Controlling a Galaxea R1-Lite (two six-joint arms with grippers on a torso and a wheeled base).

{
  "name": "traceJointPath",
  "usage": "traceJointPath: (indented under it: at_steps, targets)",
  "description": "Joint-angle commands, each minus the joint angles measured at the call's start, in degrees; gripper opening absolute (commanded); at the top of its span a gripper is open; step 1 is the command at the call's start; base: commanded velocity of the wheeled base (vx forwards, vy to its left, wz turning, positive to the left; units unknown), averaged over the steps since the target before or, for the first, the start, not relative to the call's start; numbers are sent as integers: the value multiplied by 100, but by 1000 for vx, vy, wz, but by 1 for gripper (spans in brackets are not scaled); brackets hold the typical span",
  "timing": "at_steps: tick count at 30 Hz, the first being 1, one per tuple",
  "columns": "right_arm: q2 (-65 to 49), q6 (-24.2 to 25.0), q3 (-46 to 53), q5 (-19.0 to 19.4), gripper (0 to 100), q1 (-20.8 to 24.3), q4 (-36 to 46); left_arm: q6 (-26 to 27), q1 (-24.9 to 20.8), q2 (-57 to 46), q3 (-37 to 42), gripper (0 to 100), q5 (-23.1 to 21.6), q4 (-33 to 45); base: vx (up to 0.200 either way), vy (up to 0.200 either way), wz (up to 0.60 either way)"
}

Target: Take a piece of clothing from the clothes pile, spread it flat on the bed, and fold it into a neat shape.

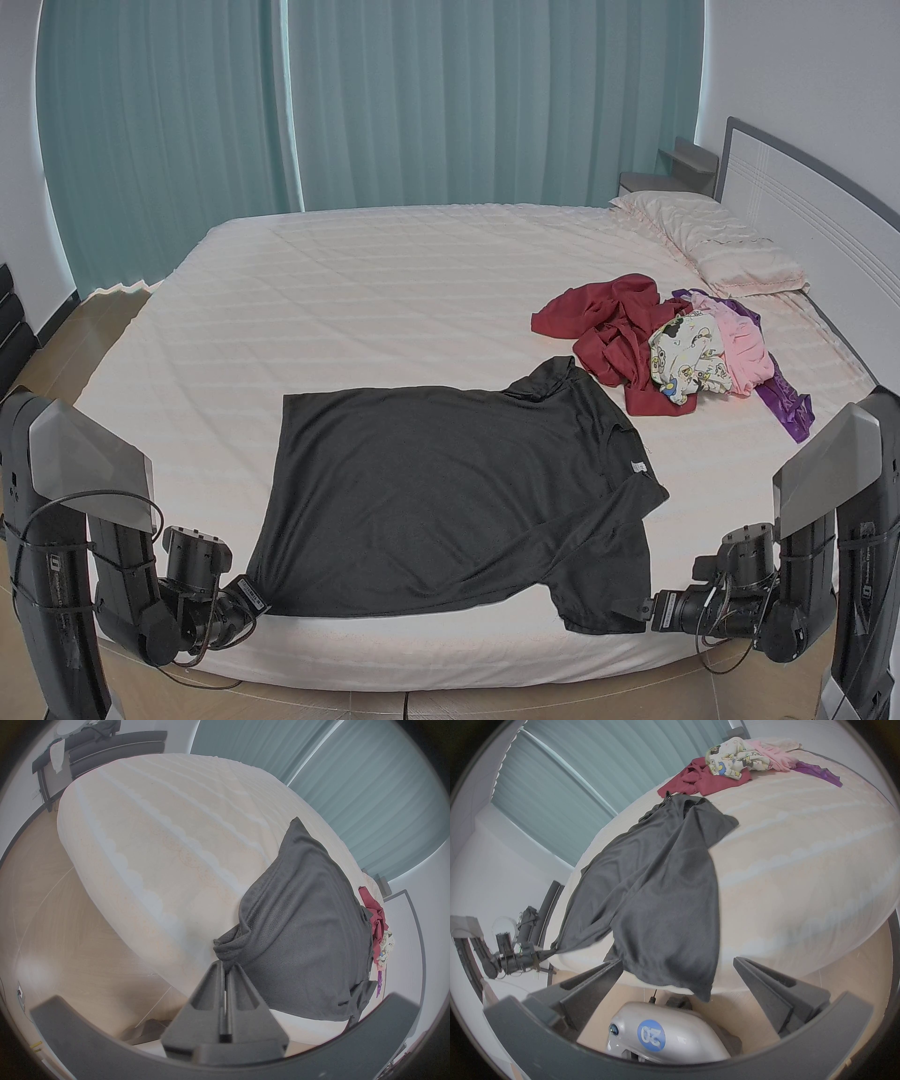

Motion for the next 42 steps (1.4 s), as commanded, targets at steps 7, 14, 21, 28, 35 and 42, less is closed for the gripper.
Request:
traceJointPath:
  at_steps: [7,14,21,28,35,42]
  targets:
    - [443,-21,279,-245,100,298,-190,-3,-1,19,-1,0,9,-1,0,0,0]
    - [523,-12,130,-315,0,360,-190,-3,-1,19,-1,0,9,-1,0,0,0]
    - [575,-144,174,-482,0,448,-190,-20,17,19,-45,0,9,-1,0,0,0]
    - [426,-135,376,-456,0,140,-190,-38,35,-17,-36,0,0,-1,0,0,0]
    - [-58,-100,578,-245,0,-519,-14,-47,61,-34,-10,0,-44,-1,0,0,0]
    - [-348,-337,578,-245,0,-493,891,-20,96,-166,16,0,-44,-1,0,0,0]
